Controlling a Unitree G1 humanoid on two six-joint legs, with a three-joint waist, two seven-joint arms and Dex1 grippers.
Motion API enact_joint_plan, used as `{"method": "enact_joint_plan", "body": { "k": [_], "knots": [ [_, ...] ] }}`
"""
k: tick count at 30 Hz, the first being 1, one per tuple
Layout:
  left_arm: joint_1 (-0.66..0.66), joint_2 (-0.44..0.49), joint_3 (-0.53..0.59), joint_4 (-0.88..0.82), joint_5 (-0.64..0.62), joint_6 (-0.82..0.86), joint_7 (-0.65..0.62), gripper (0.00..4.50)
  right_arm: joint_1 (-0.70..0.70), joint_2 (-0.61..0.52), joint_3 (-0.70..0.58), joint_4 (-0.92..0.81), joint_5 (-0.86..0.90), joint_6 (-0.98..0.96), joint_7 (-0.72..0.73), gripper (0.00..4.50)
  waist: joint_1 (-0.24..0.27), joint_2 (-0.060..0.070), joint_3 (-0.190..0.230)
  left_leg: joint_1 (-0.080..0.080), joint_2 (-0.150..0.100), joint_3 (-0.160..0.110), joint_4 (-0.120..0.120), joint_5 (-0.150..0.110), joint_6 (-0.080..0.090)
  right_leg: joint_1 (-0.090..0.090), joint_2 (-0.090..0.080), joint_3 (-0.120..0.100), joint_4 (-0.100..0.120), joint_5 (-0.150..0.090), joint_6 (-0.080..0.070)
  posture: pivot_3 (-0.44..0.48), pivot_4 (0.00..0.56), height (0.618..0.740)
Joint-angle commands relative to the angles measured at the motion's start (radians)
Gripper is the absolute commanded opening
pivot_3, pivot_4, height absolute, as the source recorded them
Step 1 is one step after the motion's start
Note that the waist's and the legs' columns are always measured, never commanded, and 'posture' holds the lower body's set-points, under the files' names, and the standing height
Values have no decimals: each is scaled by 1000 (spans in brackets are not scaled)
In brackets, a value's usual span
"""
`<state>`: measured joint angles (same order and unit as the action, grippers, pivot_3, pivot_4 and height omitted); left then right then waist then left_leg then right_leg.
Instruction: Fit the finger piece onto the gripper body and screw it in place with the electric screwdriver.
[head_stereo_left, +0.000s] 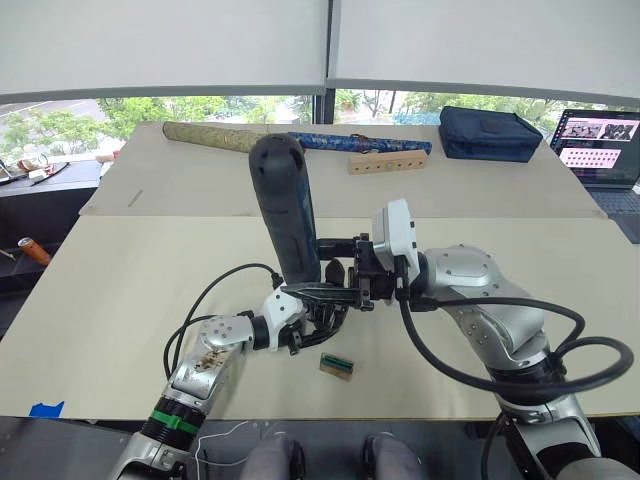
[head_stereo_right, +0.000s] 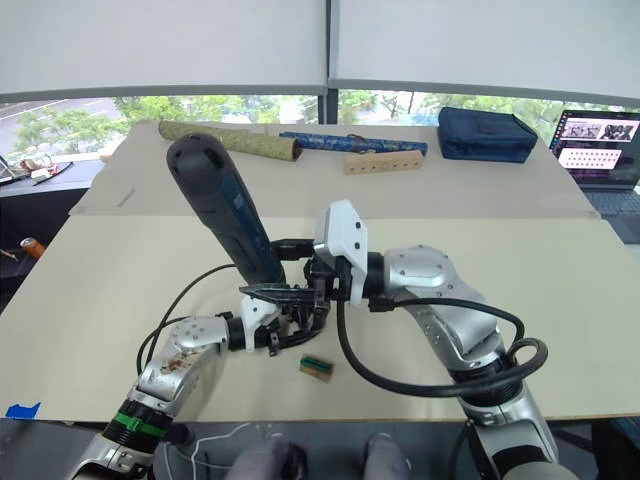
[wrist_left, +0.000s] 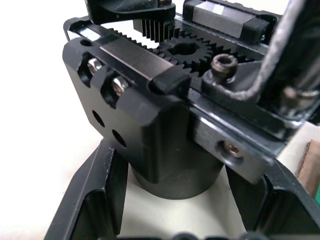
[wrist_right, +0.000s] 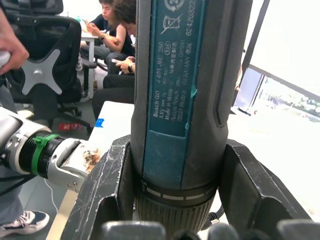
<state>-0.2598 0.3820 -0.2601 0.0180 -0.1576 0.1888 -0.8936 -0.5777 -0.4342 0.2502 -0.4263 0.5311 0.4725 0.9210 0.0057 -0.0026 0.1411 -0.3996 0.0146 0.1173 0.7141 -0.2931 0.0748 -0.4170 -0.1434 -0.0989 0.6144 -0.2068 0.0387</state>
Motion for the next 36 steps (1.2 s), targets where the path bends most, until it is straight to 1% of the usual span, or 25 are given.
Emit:
{"method": "enact_joint_plan", "body": {
  "k": [1,9,12,22,28,32,36],
  "knots": [
    [33,8,-42,25,8,38,-27,2300,35,-17,43,27,-40,20,4,1939,-1,0,-1,1,0,0,0,0,0,1,0,0,0,0,0,0,150,740],
    [29,3,-43,27,10,38,-27,2300,34,-14,29,73,-32,28,-3,1939,-4,0,-1,10,0,-1,-3,-1,0,11,0,0,-3,-1,0,0,150,740],
    [29,2,-42,27,11,40,-26,2300,24,-19,22,89,-30,23,7,1939,-5,0,-1,11,0,-1,-3,-2,0,12,-1,0,-3,-1,0,0,150,740],
    [32,1,-38,29,16,33,-16,2300,-22,-3,-16,89,-7,-13,38,1939,-5,0,-1,11,0,-1,-3,-2,0,11,-2,0,-3,-1,0,0,150,740],
    [35,8,-27,39,20,22,-8,2300,-83,12,-123,37,118,-19,63,1939,-5,0,-1,9,0,-2,-3,-2,0,10,-3,-1,-4,-1,0,0,150,740],
    [38,9,-24,47,27,14,2,2300,-99,15,-145,26,158,-15,78,1939,-4,0,-1,6,0,-1,-3,-2,0,6,-3,-1,-3,-1,0,0,150,740],
    [39,6,-22,52,27,10,9,2300,-98,-1,-143,26,160,-12,107,1939,-4,0,-1,5,0,-1,-3,-2,0,5,-3,-1,-3,-1,0,0,150,740]
  ]
}}
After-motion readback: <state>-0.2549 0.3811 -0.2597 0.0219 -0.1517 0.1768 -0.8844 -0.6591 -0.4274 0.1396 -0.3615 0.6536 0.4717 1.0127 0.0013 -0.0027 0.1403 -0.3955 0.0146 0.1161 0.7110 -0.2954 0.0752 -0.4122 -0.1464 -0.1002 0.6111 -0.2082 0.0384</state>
